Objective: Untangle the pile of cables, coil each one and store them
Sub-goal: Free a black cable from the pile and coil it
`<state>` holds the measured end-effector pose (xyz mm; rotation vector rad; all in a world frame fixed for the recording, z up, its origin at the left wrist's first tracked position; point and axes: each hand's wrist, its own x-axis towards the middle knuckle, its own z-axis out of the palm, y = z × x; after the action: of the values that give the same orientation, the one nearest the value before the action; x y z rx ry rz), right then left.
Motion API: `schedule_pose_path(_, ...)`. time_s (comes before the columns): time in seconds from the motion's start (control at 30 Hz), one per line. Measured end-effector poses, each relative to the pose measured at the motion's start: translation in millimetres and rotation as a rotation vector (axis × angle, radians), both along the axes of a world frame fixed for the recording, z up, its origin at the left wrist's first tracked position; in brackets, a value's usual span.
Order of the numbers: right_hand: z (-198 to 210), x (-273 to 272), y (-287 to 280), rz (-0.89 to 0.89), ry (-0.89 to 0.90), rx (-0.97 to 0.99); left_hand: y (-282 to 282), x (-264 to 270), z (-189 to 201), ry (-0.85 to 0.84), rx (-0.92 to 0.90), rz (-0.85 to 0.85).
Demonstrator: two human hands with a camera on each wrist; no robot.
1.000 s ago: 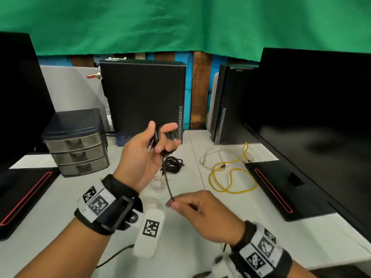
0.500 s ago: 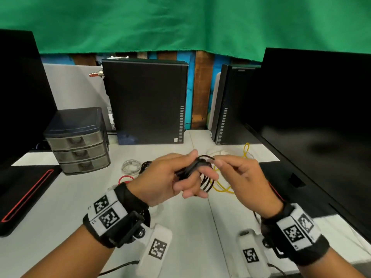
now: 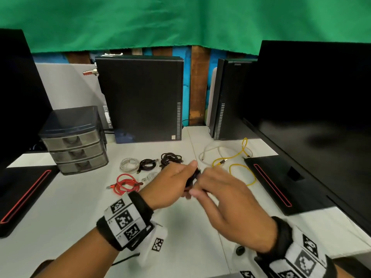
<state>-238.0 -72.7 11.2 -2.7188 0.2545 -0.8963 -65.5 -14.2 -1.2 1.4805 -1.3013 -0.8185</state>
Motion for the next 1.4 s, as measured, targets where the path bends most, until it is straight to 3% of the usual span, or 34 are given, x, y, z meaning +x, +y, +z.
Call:
schedule_pose_path(0.07, 1.9, 0.5, -6.9, -0.013, -0.144, 0.087, 4.4, -11.8, 9.3, 0.244, 0.078, -0.166)
schedule_pose_path(0.13, -0.3, 3.4, -7.8, -0.012, -0.252, 0.3, 8.0, -24.3, 18.3, 0.526, 0.11, -0.268)
schedule_pose_path(0.23, -5.5, 8.0, -1.7, -0.033, -0.333, 0.604, 9.5, -36.6, 23.0, 0.695, 0.096, -0.243)
schedule_pose_path(0.3, -5.2, 8.8, 0.7, -0.054, -0.338, 0.642, 9.8, -42.3, 24.5, 0.687, 0.05, -0.148)
schedule_pose_path(0.43, 1.6, 8.2, 1.8, -0.092, -0.423, 0.526, 7.1, -50.3, 21.0, 0.39, -0.049, 0.071)
schedule_pose_path(0.57, -0.1, 8.1, -7.8, -0.219, -0.5, 0.444, 4.8, -54.7, 12.5, 0.226, -0.166, 0.07)
schedule_pose_path(0.67, -0.2, 10.4, -9.6, -0.192, -0.484, 0.566, 5.8, -55.2, 8.0, 0.099, -0.255, 0.159)
schedule_pose_path(0.77, 1.1, 10.6, -9.2, -0.032, -0.44, 0.847, 4.7, -45.5, 13.3, 0.202, -0.29, 0.269)
schedule_pose_path(0.83, -1.1, 11.8, -7.1, -0.007, -0.444, 0.901, 3.6, -39.6, 18.6, 0.344, -0.282, 0.316)
schedule_pose_path(0.9, -6.0, 14.6, -3.1, -0.033, -0.517, 0.812, 2.5, -40.9, 20.7, 0.445, -0.278, 0.334)
schedule_pose_path(1.0, -12.9, 16.1, 1.7, -0.115, -0.565, 0.522, 3.0, -49.9, 19.7, 0.537, -0.284, 0.32)
schedule_pose_path(1.13, -15.5, 13.2, -4.6, -0.185, -0.594, 0.261, 5.8, -55.1, 19.4, 0.566, -0.266, 0.297)
schedule_pose_path(1.23, -15.0, 13.3, -6.2, -0.205, -0.596, 0.28, 6.1, -56.1, 20.6, 0.566, -0.266, 0.323)
schedule_pose_path(1.4, -12.4, 15.4, 5.5, -0.193, -0.517, 0.508, 3.2, -61.9, 15.8, 0.494, -0.378, 0.372)
